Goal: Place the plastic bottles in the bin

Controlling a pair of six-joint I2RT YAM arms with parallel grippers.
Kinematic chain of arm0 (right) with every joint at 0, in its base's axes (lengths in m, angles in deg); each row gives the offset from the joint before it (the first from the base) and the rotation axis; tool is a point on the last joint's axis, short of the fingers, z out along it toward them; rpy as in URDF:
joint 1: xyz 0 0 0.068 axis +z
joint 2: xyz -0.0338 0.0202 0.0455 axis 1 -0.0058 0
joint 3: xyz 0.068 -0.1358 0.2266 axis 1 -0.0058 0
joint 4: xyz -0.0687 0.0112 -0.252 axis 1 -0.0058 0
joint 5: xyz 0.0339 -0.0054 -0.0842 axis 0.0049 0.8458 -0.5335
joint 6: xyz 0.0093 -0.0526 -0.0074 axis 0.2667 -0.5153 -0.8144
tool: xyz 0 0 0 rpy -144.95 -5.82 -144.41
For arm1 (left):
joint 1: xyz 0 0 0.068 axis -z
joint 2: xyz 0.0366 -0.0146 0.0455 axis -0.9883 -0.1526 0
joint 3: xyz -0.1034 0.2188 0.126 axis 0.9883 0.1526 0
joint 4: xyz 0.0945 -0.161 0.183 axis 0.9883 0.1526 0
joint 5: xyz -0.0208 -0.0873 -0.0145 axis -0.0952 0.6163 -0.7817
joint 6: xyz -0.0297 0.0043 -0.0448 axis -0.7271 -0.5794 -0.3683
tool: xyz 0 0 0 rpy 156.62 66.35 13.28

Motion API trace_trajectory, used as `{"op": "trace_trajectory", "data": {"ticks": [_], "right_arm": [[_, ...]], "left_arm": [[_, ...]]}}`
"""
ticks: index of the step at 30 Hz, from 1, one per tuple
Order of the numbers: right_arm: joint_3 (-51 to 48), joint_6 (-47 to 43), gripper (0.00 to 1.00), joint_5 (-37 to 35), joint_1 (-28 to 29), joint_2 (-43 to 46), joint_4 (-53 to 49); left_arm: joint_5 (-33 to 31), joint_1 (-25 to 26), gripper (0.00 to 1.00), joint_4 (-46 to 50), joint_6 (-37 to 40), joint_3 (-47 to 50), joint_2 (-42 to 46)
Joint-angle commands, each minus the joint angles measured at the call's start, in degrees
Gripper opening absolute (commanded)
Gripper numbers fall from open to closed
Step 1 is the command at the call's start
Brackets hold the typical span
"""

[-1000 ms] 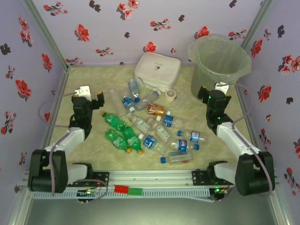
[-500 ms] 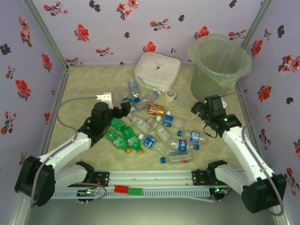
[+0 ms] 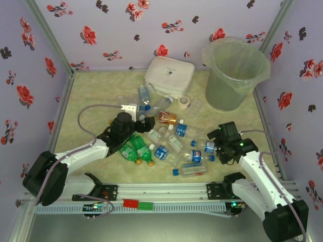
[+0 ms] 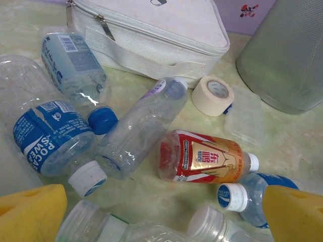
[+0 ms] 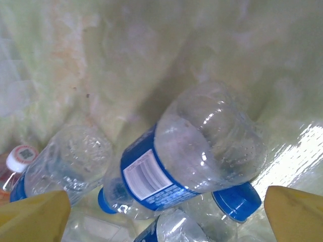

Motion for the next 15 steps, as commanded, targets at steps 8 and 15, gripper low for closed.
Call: {"op": "trace_trajectory", "data": {"ticks": [8, 15], "right_arm": [[-5.37, 7.98, 0.99, -2.17, 0.29, -7.53, 16.39], [-7.34, 10.26, 0.97, -4.36, 0.17, -15.27, 25.98]], "left_arm": [[-0.77, 0.38, 1.0, -2.78, -3.5, 2.74, 1.22], [-3.29, 0.38, 1.0, -2.69, -2.1, 1.95, 2.06]]}}
